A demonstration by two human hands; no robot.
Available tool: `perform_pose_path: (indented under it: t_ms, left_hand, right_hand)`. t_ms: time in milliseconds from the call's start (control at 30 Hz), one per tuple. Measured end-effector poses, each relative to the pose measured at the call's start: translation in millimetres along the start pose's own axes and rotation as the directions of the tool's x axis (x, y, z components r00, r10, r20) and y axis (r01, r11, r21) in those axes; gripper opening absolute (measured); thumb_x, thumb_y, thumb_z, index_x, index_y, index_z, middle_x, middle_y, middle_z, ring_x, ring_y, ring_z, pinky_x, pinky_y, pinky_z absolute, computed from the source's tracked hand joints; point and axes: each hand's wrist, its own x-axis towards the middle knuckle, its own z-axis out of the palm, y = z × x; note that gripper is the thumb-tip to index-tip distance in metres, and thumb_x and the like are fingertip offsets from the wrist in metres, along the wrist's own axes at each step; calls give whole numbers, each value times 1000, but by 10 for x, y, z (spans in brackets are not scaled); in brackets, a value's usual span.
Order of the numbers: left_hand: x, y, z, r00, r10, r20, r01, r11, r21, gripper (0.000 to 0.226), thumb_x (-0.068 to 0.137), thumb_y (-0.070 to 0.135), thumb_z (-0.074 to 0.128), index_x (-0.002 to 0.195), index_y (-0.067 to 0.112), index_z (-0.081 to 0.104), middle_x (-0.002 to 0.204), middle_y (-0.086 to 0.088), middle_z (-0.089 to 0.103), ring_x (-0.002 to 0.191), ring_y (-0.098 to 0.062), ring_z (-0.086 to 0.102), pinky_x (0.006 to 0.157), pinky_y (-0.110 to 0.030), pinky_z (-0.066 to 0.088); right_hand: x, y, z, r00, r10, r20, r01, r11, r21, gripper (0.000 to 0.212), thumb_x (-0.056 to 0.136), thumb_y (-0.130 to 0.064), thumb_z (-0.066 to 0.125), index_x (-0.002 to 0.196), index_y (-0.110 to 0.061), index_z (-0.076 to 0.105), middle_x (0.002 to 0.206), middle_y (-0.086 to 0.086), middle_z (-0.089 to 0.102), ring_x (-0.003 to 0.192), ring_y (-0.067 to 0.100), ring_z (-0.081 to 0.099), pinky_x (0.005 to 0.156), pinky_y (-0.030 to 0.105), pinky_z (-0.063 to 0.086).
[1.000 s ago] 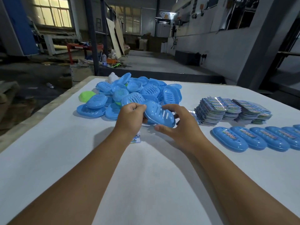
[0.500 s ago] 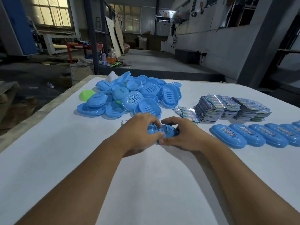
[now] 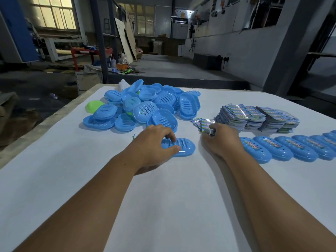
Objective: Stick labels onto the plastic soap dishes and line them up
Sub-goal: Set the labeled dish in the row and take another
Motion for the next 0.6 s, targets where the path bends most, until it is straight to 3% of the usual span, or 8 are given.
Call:
perform_pose_path:
  t_ms: [67, 167, 267, 433, 500, 600]
  left_hand:
    - [-1, 0, 7, 1000, 3, -13, -3, 1000, -5, 22, 81, 54, 71, 90, 37, 62, 99, 18, 60, 99, -4, 50, 86, -29, 46]
    - [1, -1, 15, 1000, 0, -26, 0, 1000, -8, 19, 82, 52, 71, 88, 37, 63, 98, 18, 59, 101, -5, 50, 88, -31, 47]
    - [10, 15, 17, 999, -10, -44, 9, 1000, -18, 17, 83, 51, 71, 87, 35, 65, 99, 17, 59, 103, -6, 51, 89, -30, 46]
    - [15, 41, 9, 993, -24, -112, 19, 999, -44, 15, 87, 47, 71, 85, 33, 66, 92, 20, 57, 93, 0, 52, 78, -16, 38]
    - [15, 48, 9, 988, -31, -149, 20, 997, -71, 14, 87, 44, 72, 85, 31, 67, 88, 21, 59, 89, 6, 54, 73, -7, 34]
    - [30, 52, 14, 980, -77, -183, 50, 988, -145, 16, 89, 41, 71, 82, 27, 68, 80, 21, 63, 83, 13, 55, 68, -7, 35]
  right_hand:
    - [3, -20, -2, 1000, 12, 2, -12, 999, -30, 44, 88, -45, 59, 128, -27, 66, 123, 4, 68, 119, 34, 58, 93, 38, 48]
    - [6, -33, 11, 1000, 3, -23, -5, 996, -90, 27, 91, -43, 55, 101, -23, 71, 111, 4, 66, 111, 35, 57, 83, 37, 47]
    - [21, -62, 7, 998, -3, -61, -5, 991, -132, 23, 95, -31, 49, 79, -19, 59, 99, 7, 66, 101, 36, 60, 71, 34, 39]
    - [22, -105, -55, 995, 20, -97, -36, 985, -170, 16, 88, -22, 54, 79, -13, 63, 82, 6, 63, 85, 35, 59, 66, 32, 37]
    - [-13, -106, -56, 994, 35, -104, -48, 991, -129, 17, 82, -19, 55, 69, -10, 57, 68, 4, 58, 74, 35, 55, 59, 30, 35]
    - [-62, -106, -110, 992, 43, -115, -45, 999, -15, 22, 83, -26, 62, 68, -10, 60, 66, 3, 63, 72, 32, 58, 55, 30, 39]
